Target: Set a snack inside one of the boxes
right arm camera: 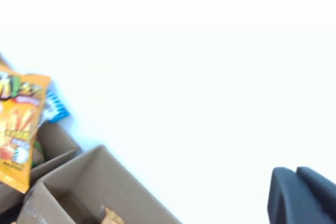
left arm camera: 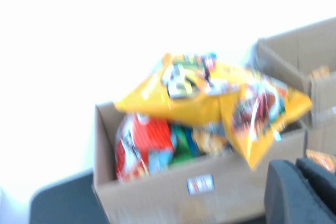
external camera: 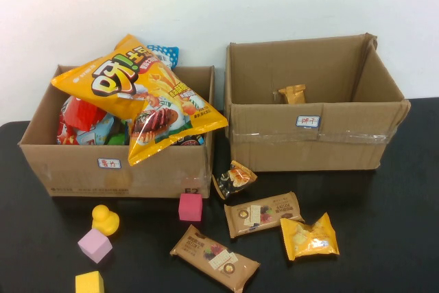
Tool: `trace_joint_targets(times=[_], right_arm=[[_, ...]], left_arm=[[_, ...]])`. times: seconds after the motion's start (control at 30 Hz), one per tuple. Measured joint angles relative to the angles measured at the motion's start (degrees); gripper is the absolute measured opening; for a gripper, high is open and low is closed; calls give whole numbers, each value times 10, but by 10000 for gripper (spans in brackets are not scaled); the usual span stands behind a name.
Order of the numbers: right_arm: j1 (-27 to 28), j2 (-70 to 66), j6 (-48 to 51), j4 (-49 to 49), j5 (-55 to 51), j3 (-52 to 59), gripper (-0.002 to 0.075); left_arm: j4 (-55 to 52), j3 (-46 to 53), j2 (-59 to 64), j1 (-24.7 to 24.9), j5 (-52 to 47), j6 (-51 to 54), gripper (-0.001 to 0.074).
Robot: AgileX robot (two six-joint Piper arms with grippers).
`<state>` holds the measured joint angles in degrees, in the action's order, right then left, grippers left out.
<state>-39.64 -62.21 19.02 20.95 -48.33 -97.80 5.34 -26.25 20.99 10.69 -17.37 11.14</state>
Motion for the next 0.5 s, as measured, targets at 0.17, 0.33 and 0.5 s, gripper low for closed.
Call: trace_joint_targets(times=[0.17, 0.33, 0.5], right_arm=[[0, 88, -36, 23, -16, 74, 3], [0, 130, -84, 25, -56, 152, 2], [0, 134, -208, 2, -134, 248, 2]], left_arm=[[-10, 0, -1, 0, 49, 14, -2], [-19, 13, -2, 0, 62, 20, -2], [-23, 26, -2, 0, 62, 20, -2]])
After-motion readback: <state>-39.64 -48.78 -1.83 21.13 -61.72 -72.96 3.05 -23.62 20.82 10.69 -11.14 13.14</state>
